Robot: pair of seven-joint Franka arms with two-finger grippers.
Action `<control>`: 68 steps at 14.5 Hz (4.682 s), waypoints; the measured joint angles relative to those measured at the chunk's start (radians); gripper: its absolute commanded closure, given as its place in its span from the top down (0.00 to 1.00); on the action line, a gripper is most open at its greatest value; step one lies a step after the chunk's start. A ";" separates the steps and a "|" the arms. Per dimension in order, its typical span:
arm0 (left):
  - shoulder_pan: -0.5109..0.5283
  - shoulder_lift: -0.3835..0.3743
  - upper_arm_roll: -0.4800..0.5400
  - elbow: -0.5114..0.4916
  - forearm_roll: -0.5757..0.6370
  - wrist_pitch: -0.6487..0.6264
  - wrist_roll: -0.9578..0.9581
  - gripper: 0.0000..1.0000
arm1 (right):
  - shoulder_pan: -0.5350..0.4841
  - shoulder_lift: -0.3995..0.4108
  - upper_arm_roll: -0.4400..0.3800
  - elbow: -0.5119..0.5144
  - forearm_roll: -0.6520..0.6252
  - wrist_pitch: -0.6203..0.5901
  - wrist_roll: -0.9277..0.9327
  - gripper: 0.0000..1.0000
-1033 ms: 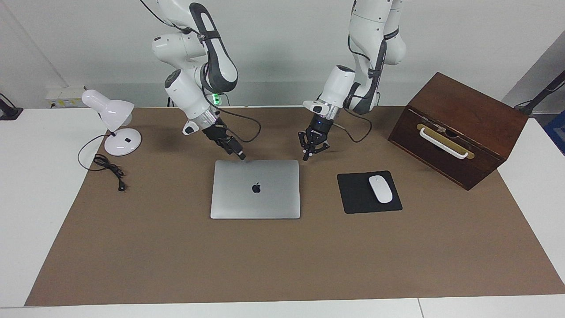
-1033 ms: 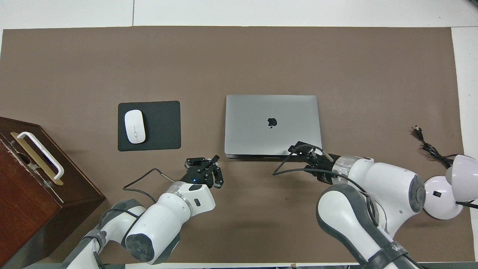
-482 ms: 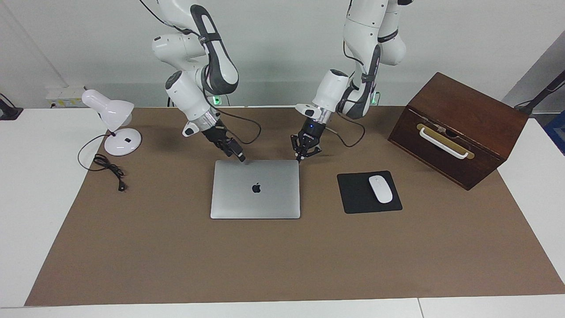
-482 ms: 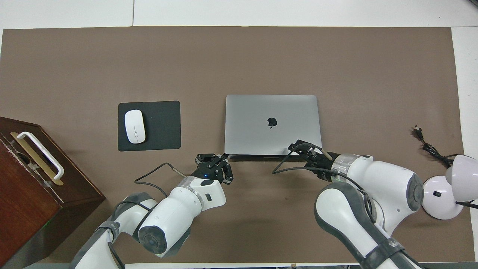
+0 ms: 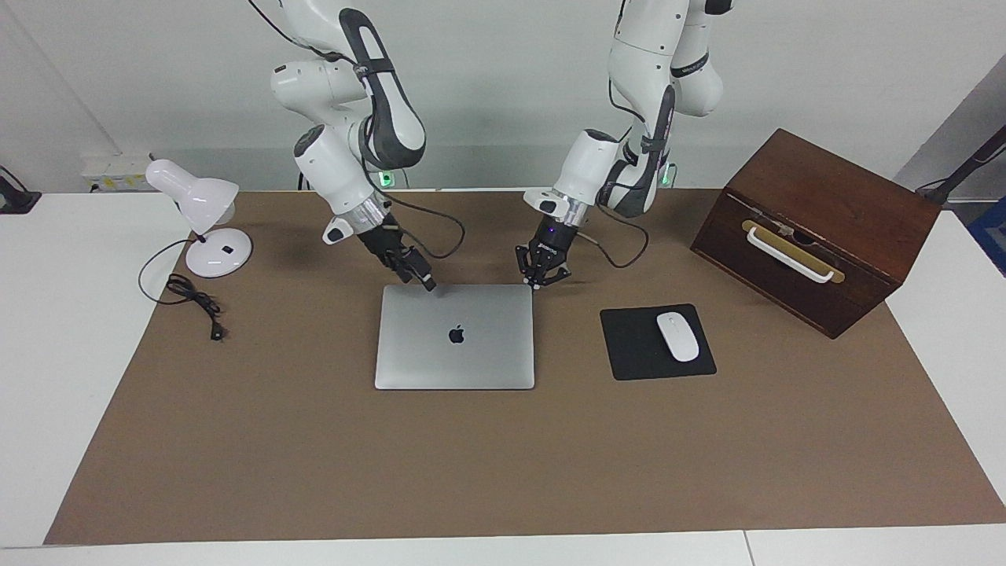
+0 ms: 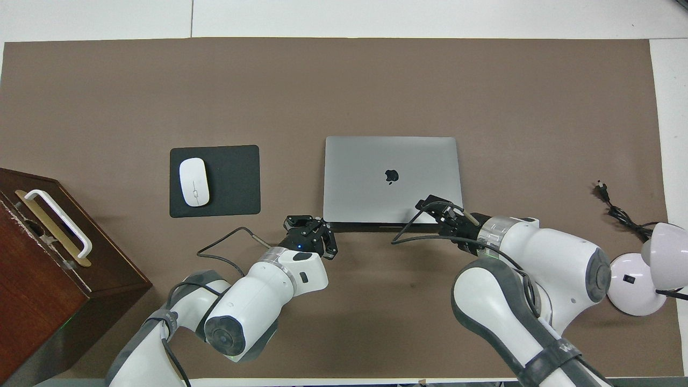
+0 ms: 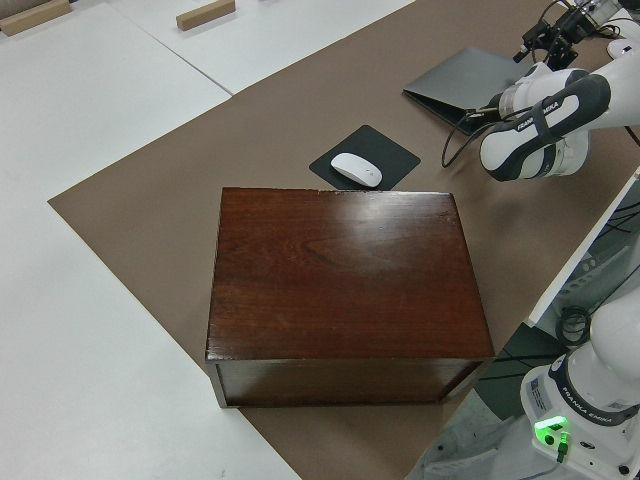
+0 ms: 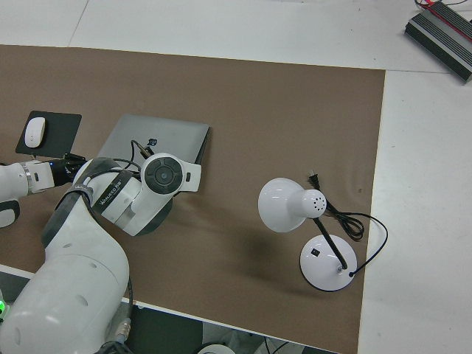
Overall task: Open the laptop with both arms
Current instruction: 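Press the left gripper on the laptop base while the right gripper hooks the lid, then lift the laptop lid upward with the right gripper while the left gripper holds the base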
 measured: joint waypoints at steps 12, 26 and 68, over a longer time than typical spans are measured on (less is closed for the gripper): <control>0.000 0.056 0.001 0.033 0.000 0.001 0.026 0.00 | 0.000 0.010 0.000 0.015 0.001 0.000 -0.007 1.00; -0.001 0.057 0.001 0.034 0.000 0.001 0.048 0.00 | 0.002 0.022 0.002 0.051 0.106 0.000 -0.069 1.00; -0.001 0.058 0.001 0.034 0.000 0.002 0.051 0.00 | -0.012 0.316 -0.008 0.629 0.359 0.001 -0.327 1.00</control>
